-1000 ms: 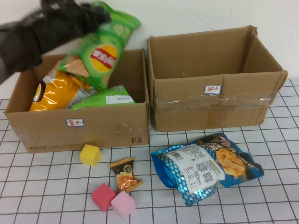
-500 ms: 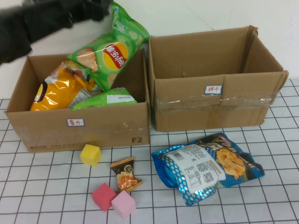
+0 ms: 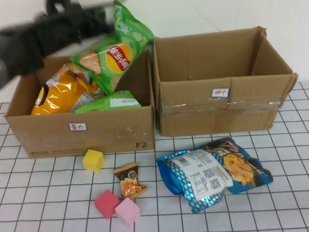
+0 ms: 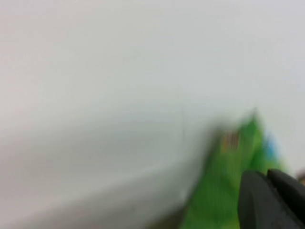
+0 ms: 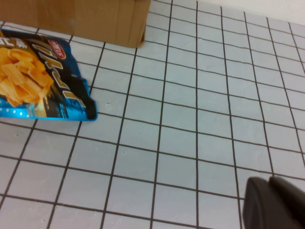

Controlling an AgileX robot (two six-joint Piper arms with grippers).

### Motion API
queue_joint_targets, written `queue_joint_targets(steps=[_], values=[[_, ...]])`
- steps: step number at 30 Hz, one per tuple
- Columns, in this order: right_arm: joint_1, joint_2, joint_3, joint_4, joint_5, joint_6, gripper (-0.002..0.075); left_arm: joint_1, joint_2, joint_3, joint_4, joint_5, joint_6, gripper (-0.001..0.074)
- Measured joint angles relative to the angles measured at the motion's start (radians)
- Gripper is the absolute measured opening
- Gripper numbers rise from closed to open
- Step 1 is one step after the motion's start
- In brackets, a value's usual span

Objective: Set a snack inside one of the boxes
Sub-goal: Pick up the biscuit

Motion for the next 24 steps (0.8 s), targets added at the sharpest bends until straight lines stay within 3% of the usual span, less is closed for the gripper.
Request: queue_joint_targets(steps=[5, 11, 14, 24], values=[[0.0, 0.0, 0.0, 0.0, 0.0, 0.0, -0.0001, -0.012, 0.064, 0.002, 0.066, 0.095, -0.124, 0.0], [0.0, 0.0, 0.0, 0.0, 0.0, 0.0, -0.0001, -0.067, 0.056, 0.002, 0.471, 0.208, -0.531, -0.0001], [0.0, 0.0, 0.0, 0.0, 0.0, 0.0, -0.0001, -0.09, 0.05, 0.002, 0.639, 0.235, -0.648, -0.0001], [0.0, 0.0, 0.0, 0.0, 0.0, -0.016, -0.0001, -0.044, -0.225, 0.002, 0.773, 0.26, -0.761, -0.0001]])
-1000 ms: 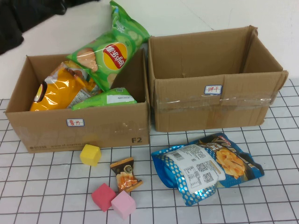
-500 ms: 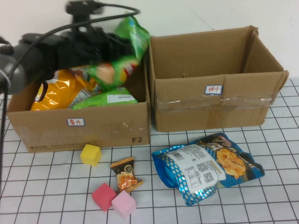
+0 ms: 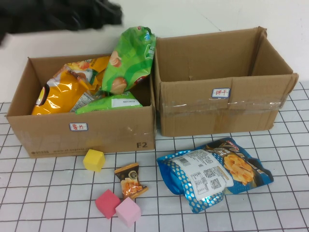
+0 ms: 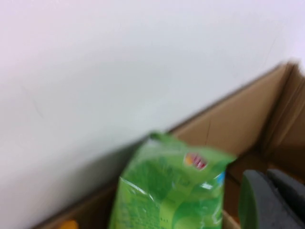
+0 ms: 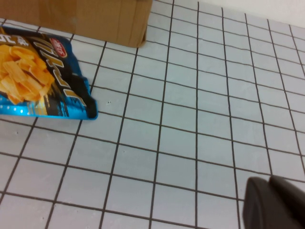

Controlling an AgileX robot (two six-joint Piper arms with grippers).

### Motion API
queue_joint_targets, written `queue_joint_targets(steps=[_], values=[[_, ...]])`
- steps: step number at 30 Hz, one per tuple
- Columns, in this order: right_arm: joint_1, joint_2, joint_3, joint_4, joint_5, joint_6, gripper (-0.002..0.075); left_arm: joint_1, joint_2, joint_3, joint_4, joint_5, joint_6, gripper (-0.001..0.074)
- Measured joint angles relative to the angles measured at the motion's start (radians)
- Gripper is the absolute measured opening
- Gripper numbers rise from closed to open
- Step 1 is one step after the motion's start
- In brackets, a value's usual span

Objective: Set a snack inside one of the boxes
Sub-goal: Pick up the biscuit

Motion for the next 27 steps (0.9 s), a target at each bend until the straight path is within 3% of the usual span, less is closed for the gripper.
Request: queue_joint_targets(steps=[6, 13, 19, 23, 27], values=[[0.0, 0.0, 0.0, 0.073, 0.0, -0.058, -0.0001, 0.015, -0.172, 0.0, 0.309, 0.126, -0.219, -0.0001], [0.0, 0.0, 0.0, 0.371, 0.03, -0.369, -0.0001, 0.015, -0.348, 0.107, 0.625, 0.22, -0.469, -0.0001], [0.0, 0.0, 0.0, 0.546, 0.044, -0.592, -0.0001, 0.015, -0.46, 0.394, 0.527, 0.34, -0.579, -0.0001], [0.0, 0.0, 0.0, 0.572, 0.044, -0.624, -0.0001, 0.015, -0.449, 0.57, 0.391, 0.387, -0.515, -0.0001], [0.0, 0.005, 0.0, 0.577, 0.044, -0.632, -0.0001, -0.002, -0.436, 0.661, 0.321, 0.316, -0.49, -0.0001]])
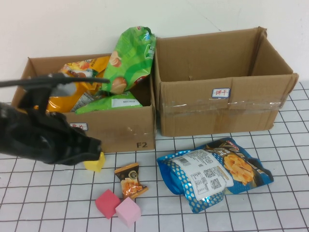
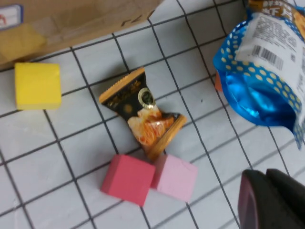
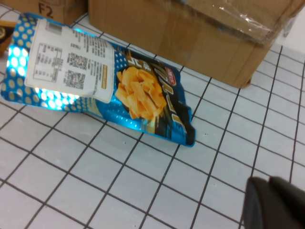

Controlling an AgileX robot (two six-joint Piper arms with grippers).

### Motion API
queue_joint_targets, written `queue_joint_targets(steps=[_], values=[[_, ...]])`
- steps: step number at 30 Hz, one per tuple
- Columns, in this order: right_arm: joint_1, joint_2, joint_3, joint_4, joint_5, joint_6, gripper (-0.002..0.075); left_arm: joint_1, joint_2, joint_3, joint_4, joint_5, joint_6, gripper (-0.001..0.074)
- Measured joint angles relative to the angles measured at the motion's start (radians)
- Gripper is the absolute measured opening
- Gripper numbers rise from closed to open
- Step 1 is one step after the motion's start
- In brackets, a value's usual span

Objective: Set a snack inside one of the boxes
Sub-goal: Pick up the biscuit

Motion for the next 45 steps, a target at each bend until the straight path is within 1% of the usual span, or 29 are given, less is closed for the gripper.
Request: queue_joint_targets(steps=[3, 6, 9, 10, 12, 13, 16, 18, 21, 23, 29, 38, 40, 45], values=[[0.0, 0.014, 0.0, 0.002, 0.0, -0.002, -0.0001, -0.044, 0.046, 0.014, -0.014, -0.07, -0.006, -0.0001], [0.0, 0.028, 0.0, 0.006, -0.01, -0.002, -0.0001, -0.097, 0.122, -0.004, 0.001, -0.106, -0.063, 0.0004], [0.0, 0.044, 0.0, 0.009, -0.019, -0.002, -0.0001, -0.145, 0.208, -0.043, 0.091, -0.124, -0.202, 0.0041], [0.0, 0.046, 0.0, 0.009, -0.021, -0.002, -0.0001, -0.158, 0.24, -0.058, 0.13, -0.124, -0.274, 0.0064], [0.0, 0.046, 0.0, 0.009, -0.023, -0.003, -0.0001, -0.173, 0.305, -0.093, 0.206, -0.108, -0.396, 0.0136], [0.0, 0.046, 0.0, 0.009, -0.026, -0.003, -0.0001, -0.178, 0.338, -0.107, 0.229, -0.1, -0.429, 0.0174], [0.0, 0.05, 0.0, 0.009, -0.038, -0.003, -0.0001, -0.18, 0.425, -0.159, 0.271, -0.085, -0.516, 0.0337], [0.0, 0.05, 0.0, 0.009, -0.044, -0.004, -0.0001, -0.18, 0.48, -0.199, 0.28, -0.073, -0.542, 0.044], [0.0, 0.05, 0.0, 0.011, -0.044, -0.006, -0.0001, -0.182, 0.549, -0.265, 0.287, -0.032, -0.555, 0.0536], [0.0, 0.05, 0.0, 0.011, -0.044, -0.006, -0.0001, -0.182, 0.589, -0.301, 0.289, -0.005, -0.557, 0.0561], [0.0, 0.05, 0.0, 0.012, -0.044, -0.006, -0.0001, -0.182, 0.648, -0.361, 0.298, 0.048, -0.587, 0.0579], [0.0, 0.05, 0.0, 0.013, -0.046, -0.006, -0.0001, -0.188, 0.67, -0.364, 0.347, 0.085, -0.589, 0.058], [0.0, 0.05, 0.0, 0.013, -0.046, -0.006, -0.0001, -0.2, 0.674, -0.366, 0.378, 0.093, -0.592, 0.0571], [0.0, 0.05, 0.0, 0.013, -0.047, -0.006, -0.0001, -0.26, 0.676, -0.37, 0.48, 0.108, -0.623, 0.0519]])
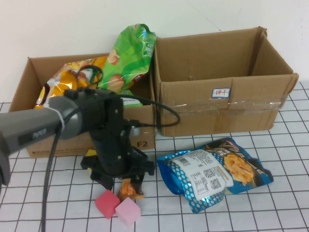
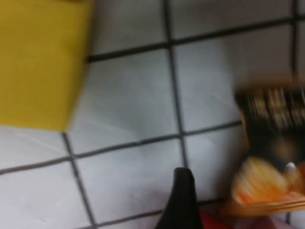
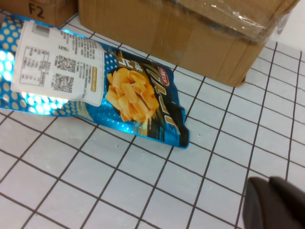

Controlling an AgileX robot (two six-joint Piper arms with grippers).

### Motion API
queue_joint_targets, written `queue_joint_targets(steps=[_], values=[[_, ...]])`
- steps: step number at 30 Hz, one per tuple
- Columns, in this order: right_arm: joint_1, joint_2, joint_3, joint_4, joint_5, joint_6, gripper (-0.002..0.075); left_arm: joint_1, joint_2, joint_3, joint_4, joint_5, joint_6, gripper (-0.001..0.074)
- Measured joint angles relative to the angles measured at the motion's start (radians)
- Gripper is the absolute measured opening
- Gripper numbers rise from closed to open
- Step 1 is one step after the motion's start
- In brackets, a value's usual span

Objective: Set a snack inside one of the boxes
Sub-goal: Pick up the biscuit

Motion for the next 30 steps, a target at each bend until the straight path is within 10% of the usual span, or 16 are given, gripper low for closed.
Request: queue_joint_targets(steps=[30], values=[[0.0, 0.0, 0.0, 0.002, 0.0, 0.0, -0.0001, -0.056, -0.243, 0.348, 0.057, -0.503, -0.155, 0.0503]])
